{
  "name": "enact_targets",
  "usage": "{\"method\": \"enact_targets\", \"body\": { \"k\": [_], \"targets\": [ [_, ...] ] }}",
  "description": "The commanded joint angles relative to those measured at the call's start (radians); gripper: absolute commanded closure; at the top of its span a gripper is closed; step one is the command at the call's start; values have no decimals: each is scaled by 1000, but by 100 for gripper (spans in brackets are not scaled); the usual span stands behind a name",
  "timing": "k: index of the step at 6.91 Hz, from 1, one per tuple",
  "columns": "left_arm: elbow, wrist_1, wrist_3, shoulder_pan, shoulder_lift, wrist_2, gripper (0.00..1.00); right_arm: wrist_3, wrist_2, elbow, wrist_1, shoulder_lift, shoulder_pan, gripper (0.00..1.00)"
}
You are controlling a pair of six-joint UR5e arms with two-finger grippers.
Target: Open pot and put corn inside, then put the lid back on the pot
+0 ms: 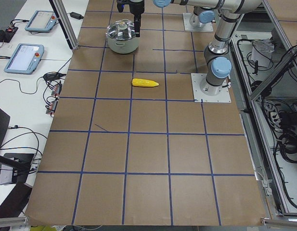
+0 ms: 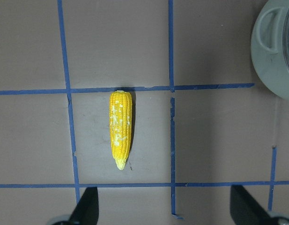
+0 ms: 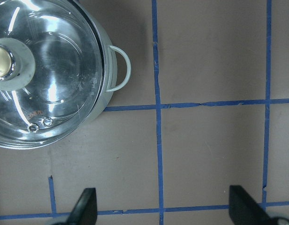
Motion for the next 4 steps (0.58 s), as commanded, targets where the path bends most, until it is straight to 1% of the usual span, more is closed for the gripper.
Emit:
{"method": "enact_targets", "body": {
  "k": [1,2,3,4],
  "targets": [
    [-1,1,-2,0,1,-17,0,7,-6,-10,-6,4,35,0],
    [-3,1,3,0,3,-15,0,5,-27,-21,-18,18,40,0],
    [-3,1,3,2,1,-15,0,-10,-23,-50,-16,50,50,0],
    [-5,1,3,2,3,-15,0,-9,-21,-100,-20,109,99,0]
  ]
}}
